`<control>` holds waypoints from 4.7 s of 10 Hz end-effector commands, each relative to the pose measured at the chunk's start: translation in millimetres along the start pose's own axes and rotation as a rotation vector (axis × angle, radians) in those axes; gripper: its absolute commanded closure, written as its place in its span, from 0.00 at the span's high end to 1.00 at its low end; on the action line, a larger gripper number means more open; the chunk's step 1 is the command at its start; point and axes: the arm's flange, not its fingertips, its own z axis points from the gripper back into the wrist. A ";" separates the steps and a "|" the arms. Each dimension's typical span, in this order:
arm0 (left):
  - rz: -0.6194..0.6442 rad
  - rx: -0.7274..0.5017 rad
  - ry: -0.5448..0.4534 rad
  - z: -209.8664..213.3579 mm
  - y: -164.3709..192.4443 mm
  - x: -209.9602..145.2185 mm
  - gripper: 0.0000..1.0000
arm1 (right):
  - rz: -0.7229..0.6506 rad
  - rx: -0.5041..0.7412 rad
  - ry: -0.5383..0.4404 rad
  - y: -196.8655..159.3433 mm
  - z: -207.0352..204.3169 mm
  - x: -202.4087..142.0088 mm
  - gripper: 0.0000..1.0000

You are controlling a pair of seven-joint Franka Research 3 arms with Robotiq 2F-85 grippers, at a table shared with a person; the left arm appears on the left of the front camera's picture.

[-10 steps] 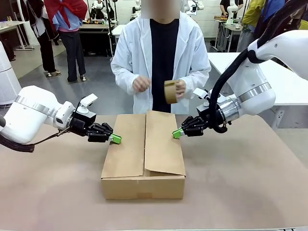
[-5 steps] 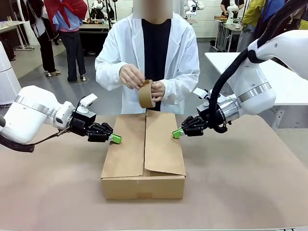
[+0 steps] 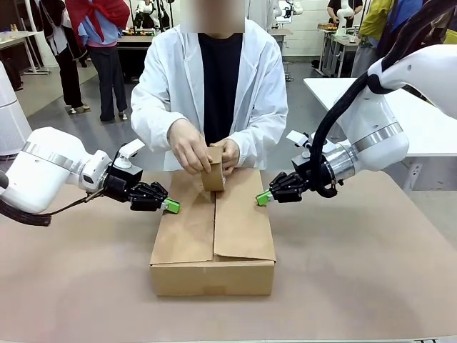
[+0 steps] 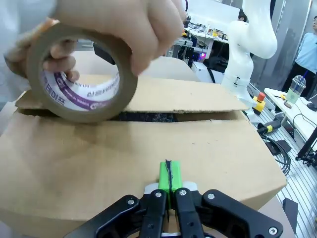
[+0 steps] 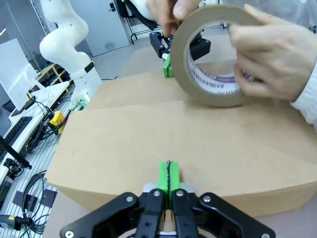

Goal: Wrap the clocks to prevent damage.
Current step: After the human seals the box with tape, release both hands from the side flaps of the Package Box.

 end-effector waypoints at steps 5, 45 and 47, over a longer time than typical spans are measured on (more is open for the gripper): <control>0.000 0.005 0.000 -1.0 -0.5 -2.6 0.01 | -0.007 -0.020 0.002 -2.9 -6.0 -0.9 0.01; 0.000 0.005 0.000 -1.0 -0.5 -2.6 0.01 | -0.007 -0.020 0.002 -2.9 -6.0 -0.9 0.01; 0.000 0.005 0.000 -1.0 -0.5 -2.6 0.01 | -0.007 -0.020 0.002 -2.9 -6.0 -0.9 0.01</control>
